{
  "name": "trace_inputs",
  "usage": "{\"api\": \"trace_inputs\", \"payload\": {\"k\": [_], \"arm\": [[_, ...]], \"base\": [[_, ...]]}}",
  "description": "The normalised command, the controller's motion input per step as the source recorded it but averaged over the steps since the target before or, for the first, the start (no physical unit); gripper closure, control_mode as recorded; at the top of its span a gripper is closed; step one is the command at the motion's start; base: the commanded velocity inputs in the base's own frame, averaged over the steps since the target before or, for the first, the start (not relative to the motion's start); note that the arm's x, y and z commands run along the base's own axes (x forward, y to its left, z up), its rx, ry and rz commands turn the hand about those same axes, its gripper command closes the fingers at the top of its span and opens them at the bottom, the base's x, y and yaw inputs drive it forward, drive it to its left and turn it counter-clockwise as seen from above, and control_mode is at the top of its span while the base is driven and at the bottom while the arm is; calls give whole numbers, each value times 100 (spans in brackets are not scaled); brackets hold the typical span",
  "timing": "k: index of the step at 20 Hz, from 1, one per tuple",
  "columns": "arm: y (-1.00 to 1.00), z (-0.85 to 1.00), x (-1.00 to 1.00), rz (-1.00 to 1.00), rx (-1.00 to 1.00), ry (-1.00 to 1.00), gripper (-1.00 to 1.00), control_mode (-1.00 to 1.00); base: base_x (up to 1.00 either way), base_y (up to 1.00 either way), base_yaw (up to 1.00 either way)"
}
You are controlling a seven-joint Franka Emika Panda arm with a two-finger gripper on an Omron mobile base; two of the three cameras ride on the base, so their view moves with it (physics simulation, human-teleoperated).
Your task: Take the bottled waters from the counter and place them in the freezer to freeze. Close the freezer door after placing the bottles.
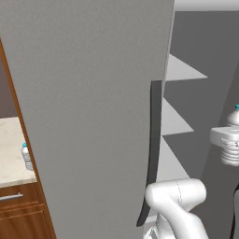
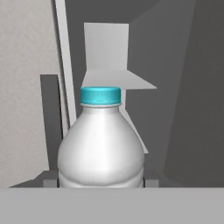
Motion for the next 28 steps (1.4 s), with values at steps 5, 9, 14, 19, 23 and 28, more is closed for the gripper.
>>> {"api": "trace_inputs", "payload": {"k": [5,9,14,19,23,28], "arm": [[0,0,0,0,0,0,100,100],[0,0,0,0,0,0,100,100],[0,0,0,0,0,0,100,100],[-3,0,7,0,0,0,100,-100],[-8,6,24,6,0,0,100,-100],[-7,30,23,3,0,-3,100,-100]], "base": [[19,0,0],[3,0,0],[0,0,0],[0,0,0],[0,0,0],[0,0,0]]}}
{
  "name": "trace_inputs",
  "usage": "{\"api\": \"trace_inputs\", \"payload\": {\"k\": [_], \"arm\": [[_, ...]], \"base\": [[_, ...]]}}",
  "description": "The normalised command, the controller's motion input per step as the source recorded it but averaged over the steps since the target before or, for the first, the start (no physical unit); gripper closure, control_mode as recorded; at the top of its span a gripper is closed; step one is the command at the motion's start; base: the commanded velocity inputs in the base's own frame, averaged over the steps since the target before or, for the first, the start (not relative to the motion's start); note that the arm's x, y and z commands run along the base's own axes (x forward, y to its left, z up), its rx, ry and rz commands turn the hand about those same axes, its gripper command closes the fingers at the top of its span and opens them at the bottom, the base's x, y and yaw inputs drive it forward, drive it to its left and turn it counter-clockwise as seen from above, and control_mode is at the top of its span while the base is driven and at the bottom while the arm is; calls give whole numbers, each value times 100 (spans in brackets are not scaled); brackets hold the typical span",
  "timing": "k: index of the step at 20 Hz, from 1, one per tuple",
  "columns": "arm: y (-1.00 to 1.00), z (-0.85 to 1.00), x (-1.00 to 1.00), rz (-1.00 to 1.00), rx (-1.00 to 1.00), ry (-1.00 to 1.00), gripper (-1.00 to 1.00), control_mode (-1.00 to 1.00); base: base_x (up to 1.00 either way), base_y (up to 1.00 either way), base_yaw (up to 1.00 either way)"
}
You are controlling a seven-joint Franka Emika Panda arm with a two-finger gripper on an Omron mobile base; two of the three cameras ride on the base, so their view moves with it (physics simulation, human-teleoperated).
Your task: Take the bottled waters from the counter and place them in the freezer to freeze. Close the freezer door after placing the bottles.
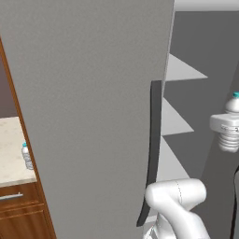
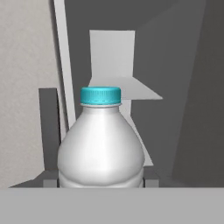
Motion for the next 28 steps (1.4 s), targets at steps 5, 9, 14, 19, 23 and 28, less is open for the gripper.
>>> {"api": "trace_inputs", "payload": {"k": [5,9,14,19,23,28], "arm": [[0,32,25,0,0,-5,100,-100],[0,21,37,0,0,-5,100,-100],[-5,16,47,0,0,-5,100,-100],[-28,4,65,0,0,0,100,-100],[-19,0,54,0,0,0,100,-100],[-13,0,55,0,0,0,100,-100]], "base": [[0,0,0],[0,0,0],[0,0,0],[0,0,0],[0,0,0],[0,0,0]]}}
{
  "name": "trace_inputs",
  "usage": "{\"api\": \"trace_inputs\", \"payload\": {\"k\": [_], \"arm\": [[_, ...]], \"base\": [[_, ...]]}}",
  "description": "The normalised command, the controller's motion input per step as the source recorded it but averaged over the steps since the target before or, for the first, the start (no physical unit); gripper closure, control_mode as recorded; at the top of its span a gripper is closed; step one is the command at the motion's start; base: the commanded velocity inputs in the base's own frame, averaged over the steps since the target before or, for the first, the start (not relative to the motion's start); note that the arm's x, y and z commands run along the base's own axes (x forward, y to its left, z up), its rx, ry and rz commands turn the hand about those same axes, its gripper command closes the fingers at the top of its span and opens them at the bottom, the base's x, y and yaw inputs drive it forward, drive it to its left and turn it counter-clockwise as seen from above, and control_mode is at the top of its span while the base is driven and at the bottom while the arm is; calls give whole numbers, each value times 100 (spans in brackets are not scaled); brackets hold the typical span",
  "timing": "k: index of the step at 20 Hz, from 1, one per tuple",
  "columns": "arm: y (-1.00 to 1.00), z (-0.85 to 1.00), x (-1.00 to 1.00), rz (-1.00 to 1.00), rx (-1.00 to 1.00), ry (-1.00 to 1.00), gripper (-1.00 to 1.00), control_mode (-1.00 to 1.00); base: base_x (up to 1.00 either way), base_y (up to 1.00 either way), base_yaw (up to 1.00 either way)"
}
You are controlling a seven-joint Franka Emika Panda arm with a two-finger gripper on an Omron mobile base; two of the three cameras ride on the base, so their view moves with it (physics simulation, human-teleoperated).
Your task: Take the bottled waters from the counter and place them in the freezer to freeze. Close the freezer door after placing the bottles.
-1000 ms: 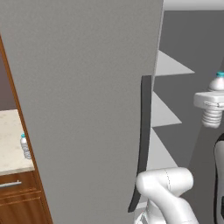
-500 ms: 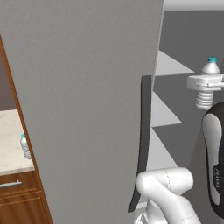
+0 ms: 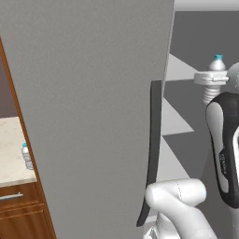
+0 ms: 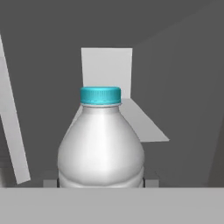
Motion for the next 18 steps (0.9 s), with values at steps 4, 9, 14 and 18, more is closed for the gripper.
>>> {"api": "trace_inputs", "payload": {"k": [4,9,14,18], "arm": [[-2,7,42,1,0,0,100,-100],[0,33,18,4,0,-1,100,-100],[0,29,18,10,0,0,100,-100],[-2,0,39,15,0,0,100,-100]], "base": [[0,0,0],[0,0,0],[0,0,0],[0,0,0]]}}
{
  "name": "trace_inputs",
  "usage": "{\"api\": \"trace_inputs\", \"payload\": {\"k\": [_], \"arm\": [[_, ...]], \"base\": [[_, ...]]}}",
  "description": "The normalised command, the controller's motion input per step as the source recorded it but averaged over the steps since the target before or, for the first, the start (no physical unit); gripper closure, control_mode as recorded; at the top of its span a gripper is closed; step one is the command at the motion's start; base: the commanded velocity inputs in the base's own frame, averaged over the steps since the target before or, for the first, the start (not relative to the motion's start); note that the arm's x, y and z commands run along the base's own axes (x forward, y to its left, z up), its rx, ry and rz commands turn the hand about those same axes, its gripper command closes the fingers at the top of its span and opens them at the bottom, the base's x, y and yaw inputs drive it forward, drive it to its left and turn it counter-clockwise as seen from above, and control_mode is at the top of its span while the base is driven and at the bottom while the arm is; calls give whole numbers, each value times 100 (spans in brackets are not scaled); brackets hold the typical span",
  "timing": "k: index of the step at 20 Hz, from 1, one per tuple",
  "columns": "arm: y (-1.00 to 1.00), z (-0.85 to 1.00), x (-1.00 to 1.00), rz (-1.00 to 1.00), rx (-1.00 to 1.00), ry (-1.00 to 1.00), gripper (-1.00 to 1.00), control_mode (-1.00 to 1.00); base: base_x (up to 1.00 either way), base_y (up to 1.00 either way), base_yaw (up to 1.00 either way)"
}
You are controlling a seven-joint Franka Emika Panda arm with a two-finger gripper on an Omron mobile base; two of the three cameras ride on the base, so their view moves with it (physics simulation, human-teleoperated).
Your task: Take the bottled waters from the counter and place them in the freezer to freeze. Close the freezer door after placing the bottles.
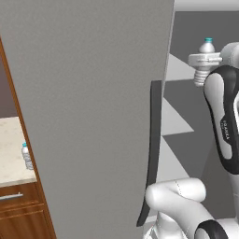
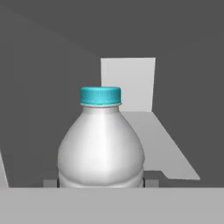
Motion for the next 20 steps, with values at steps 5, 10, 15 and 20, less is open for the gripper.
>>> {"api": "trace_inputs", "payload": {"k": [5,10,15,20], "arm": [[-2,0,52,8,0,-3,100,-100],[0,-1,46,0,1,-9,100,-100],[0,-8,46,0,4,-1,100,-100],[0,-14,40,0,3,0,100,-100]], "base": [[0,0,0],[0,0,0],[0,0,0],[0,0,0]]}}
